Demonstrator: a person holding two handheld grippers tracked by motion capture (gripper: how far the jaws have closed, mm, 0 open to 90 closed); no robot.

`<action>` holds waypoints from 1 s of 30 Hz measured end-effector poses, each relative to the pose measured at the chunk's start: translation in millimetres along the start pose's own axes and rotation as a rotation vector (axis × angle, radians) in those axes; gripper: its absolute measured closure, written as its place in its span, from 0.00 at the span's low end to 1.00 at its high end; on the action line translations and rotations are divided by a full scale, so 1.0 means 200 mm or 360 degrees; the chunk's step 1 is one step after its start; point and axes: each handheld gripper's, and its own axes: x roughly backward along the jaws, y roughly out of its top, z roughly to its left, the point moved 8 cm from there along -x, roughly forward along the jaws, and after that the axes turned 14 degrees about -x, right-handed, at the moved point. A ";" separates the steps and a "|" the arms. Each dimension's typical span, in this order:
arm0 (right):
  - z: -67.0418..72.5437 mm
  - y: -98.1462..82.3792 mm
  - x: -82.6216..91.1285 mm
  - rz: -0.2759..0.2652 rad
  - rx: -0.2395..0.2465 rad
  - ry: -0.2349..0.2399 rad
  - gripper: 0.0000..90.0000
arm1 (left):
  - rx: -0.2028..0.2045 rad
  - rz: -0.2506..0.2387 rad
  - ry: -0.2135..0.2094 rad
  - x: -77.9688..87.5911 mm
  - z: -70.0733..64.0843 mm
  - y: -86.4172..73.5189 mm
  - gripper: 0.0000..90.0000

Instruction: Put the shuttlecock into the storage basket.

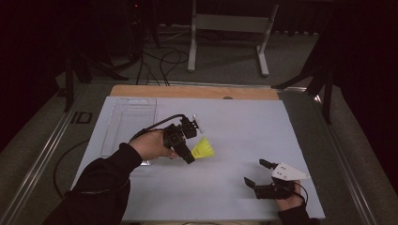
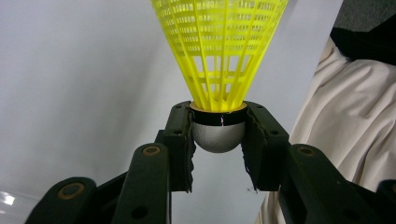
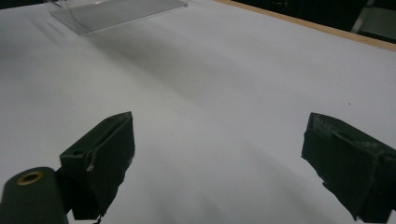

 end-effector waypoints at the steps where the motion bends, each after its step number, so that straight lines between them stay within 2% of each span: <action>1: 0.00 0.00 0.00 -0.0002 0.0000 0.0000 0.11 | 0.0008 -0.0004 0.0008 0.01 0.01 -0.01 0.73; 8: 0.00 0.00 0.00 -0.0006 -0.0001 -0.0001 0.11 | 0.0034 -0.0009 0.0036 0.08 0.03 -0.05 0.73; 12: 0.00 0.00 0.00 -0.0004 0.0003 0.0003 0.11 | 0.0070 -0.0037 0.0051 0.12 0.04 -0.07 0.73; 18: 0.00 0.00 0.00 -0.0003 -0.0002 0.0006 0.11 | 0.0084 -0.0043 0.0071 0.16 0.06 -0.11 0.73; 29: 0.01 0.01 0.00 -0.0004 0.0003 0.0005 0.11 | 0.0198 -0.0085 0.0122 0.28 0.12 -0.23 0.73; 30: 0.01 0.01 0.00 -0.0004 0.0000 0.0006 0.11 | 0.0222 -0.0093 0.0132 0.30 0.13 -0.26 0.73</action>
